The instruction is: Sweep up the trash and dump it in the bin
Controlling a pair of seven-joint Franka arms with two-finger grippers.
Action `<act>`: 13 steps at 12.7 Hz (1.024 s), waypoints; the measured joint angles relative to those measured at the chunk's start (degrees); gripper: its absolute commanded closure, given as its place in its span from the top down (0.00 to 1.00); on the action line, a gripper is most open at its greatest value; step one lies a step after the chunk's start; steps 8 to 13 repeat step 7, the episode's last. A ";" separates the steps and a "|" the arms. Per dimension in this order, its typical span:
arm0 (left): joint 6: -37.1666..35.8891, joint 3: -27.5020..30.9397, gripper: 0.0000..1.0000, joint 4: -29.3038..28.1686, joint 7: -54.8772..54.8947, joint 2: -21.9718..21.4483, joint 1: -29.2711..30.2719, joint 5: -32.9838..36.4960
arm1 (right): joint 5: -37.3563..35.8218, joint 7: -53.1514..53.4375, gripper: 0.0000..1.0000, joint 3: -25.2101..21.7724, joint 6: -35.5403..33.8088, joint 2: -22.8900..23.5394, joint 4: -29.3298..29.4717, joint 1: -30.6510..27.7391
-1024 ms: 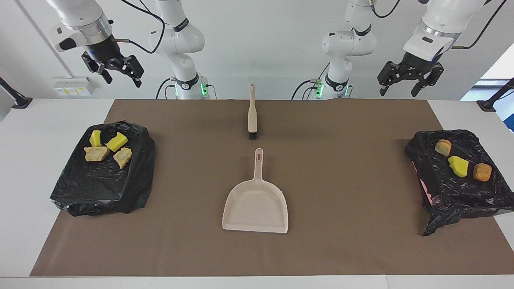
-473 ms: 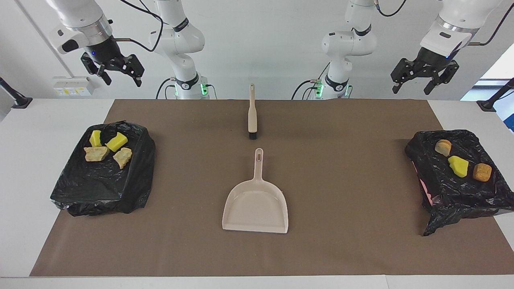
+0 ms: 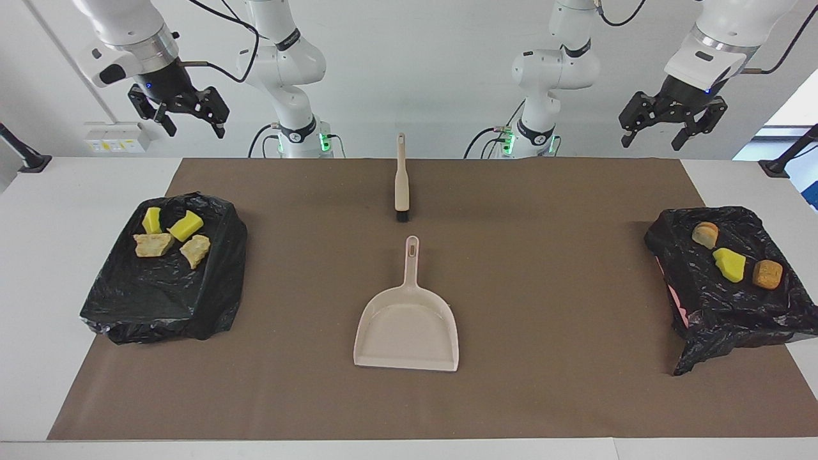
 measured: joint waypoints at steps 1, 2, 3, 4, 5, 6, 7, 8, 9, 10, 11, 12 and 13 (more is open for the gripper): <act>-0.11 0.00 1.00 0.00 0.08 0.00 0.00 -0.03 | 0.00 -0.01 1.00 0.00 0.00 0.00 -0.04 0.00; -0.19 0.00 1.00 0.00 0.14 0.00 -0.01 -0.05 | 0.00 -0.01 1.00 0.00 0.00 0.00 -0.06 0.00; -0.26 0.00 1.00 0.01 0.18 0.00 -0.01 -0.06 | -0.01 -0.01 1.00 0.00 0.00 0.00 -0.06 -0.01; -0.33 0.00 1.00 0.01 0.21 0.00 -0.02 -0.08 | -0.01 -0.01 1.00 0.00 0.00 0.00 -0.07 -0.01; -0.44 0.00 1.00 0.02 0.23 -0.01 -0.04 -0.13 | -0.01 -0.01 1.00 0.00 0.00 0.00 -0.09 -0.01; -0.55 0.00 1.00 0.03 0.26 -0.04 -0.05 -0.18 | -0.01 -0.01 1.00 0.00 0.00 0.00 -0.10 -0.01; -0.65 0.00 1.00 0.04 0.30 -0.19 -0.09 -0.24 | -0.01 -0.01 1.00 0.00 0.00 0.00 -0.12 -0.01; -0.65 0.00 1.00 0.04 0.30 -0.19 -0.09 -0.24 | -0.01 -0.01 1.00 0.00 0.00 0.00 -0.12 -0.01; -0.65 0.00 1.00 0.04 0.30 -0.19 -0.09 -0.24 | -0.01 -0.01 1.00 0.00 0.00 0.00 -0.12 -0.01; -0.65 0.00 1.00 0.04 0.30 -0.19 -0.09 -0.24 | -0.01 -0.01 1.00 0.00 0.00 0.00 -0.12 -0.01; -0.65 0.00 1.00 0.04 0.30 -0.19 -0.09 -0.24 | -0.01 -0.01 1.00 0.00 0.00 0.00 -0.12 -0.01; -0.65 0.00 1.00 0.04 0.30 -0.19 -0.09 -0.24 | -0.01 -0.01 1.00 0.00 0.00 0.00 -0.12 -0.01; -0.65 0.00 1.00 0.04 0.30 -0.19 -0.09 -0.24 | -0.01 -0.01 1.00 0.00 0.00 0.00 -0.12 -0.01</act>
